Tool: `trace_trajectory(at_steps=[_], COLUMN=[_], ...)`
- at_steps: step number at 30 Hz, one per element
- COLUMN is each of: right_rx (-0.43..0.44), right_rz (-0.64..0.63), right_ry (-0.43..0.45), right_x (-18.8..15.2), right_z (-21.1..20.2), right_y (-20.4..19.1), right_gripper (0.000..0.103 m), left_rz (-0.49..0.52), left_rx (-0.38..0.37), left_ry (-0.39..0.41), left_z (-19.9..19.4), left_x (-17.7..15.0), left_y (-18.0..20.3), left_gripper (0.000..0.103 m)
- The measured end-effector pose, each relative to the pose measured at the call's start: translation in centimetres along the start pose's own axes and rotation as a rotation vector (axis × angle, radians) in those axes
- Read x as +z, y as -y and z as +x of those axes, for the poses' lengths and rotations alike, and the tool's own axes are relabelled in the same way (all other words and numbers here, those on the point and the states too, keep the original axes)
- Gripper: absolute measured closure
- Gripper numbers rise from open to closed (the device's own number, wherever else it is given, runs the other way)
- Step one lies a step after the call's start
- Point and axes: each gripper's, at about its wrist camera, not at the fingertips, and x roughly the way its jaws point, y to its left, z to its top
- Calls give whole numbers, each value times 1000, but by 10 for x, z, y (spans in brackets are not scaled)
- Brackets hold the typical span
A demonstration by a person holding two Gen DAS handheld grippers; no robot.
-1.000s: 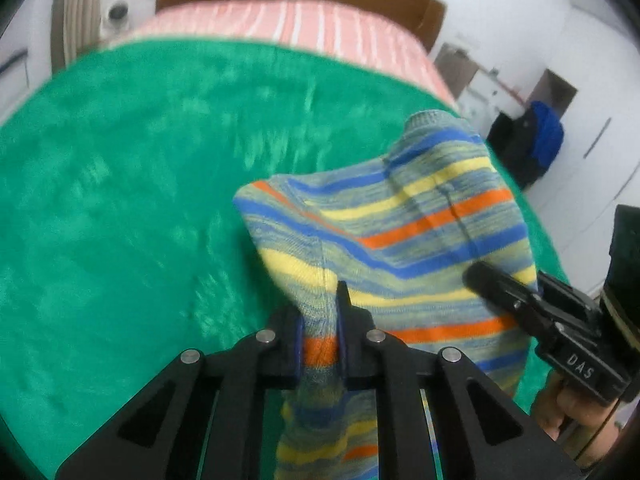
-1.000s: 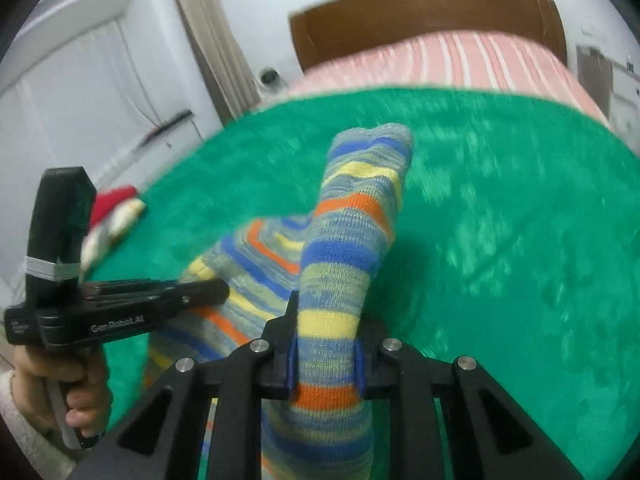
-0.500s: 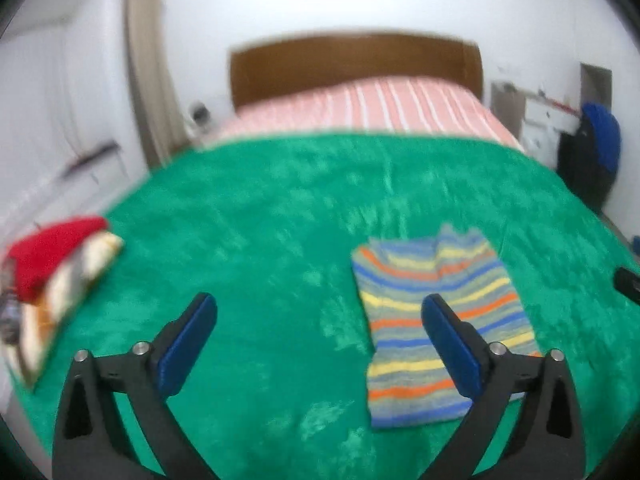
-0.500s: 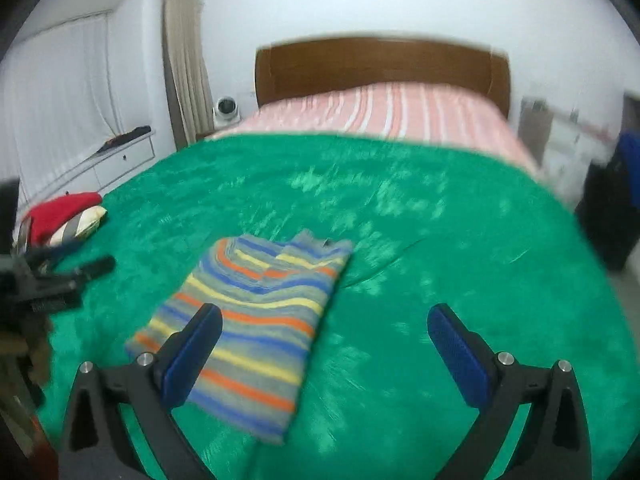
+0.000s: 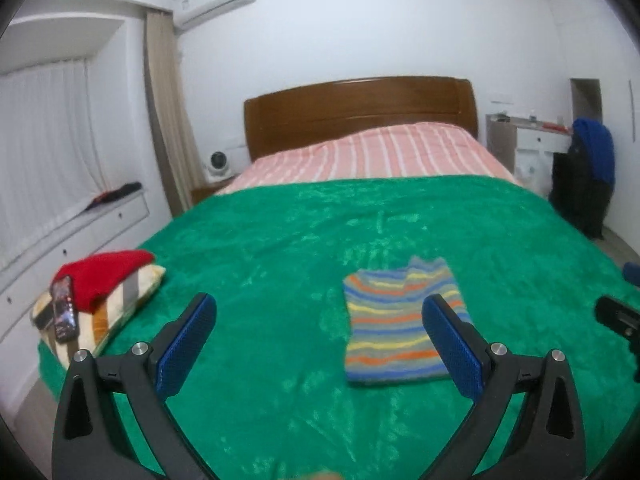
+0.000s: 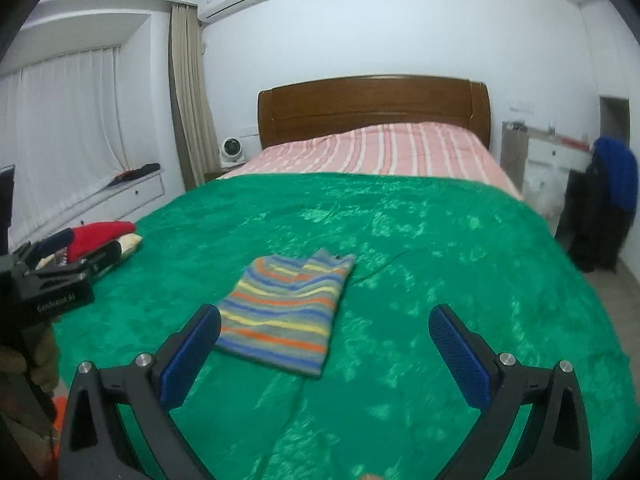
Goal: Fold small clothes
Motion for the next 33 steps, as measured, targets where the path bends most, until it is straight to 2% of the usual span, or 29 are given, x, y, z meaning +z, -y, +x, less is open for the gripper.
trace_trajectory(at_steps=[5, 7, 9, 11, 14, 20, 28, 33], right_rx=[38, 67, 55, 40, 18, -24, -132, -140], right_rz=[57, 48, 14, -14, -41, -48, -54, -53], right_ry=[-45, -88, -128, -151, -173, -187, -214, -221], right_x=[-6, -13, -21, -29, -32, -20, -23, -24], right_z=[-13, -14, -14, -14, -18, -30, -30, -31], right_y=[-1, -7, -16, -25, -35, -46, -40, -39], right_gripper=[0, 0, 0, 0, 0, 0, 0, 0], left_rz=[-35, -53, -80, -66, -43, -35, -24, -32], left_rx=[-40, -71, -98, -92, -78, -49, -41, -41], left_ry=[-79, -154, -207, -242, -264, -250, -266, -277], left_z=[-15, -17, -18, -21, -27, -35, -29, -27], left_x=[-15, -23, -28, -33, -34, -30, -38, -38], left_y=[2, 1, 0, 2, 5, 6, 10, 14], left_gripper=[0, 0, 0, 0, 0, 0, 0, 0])
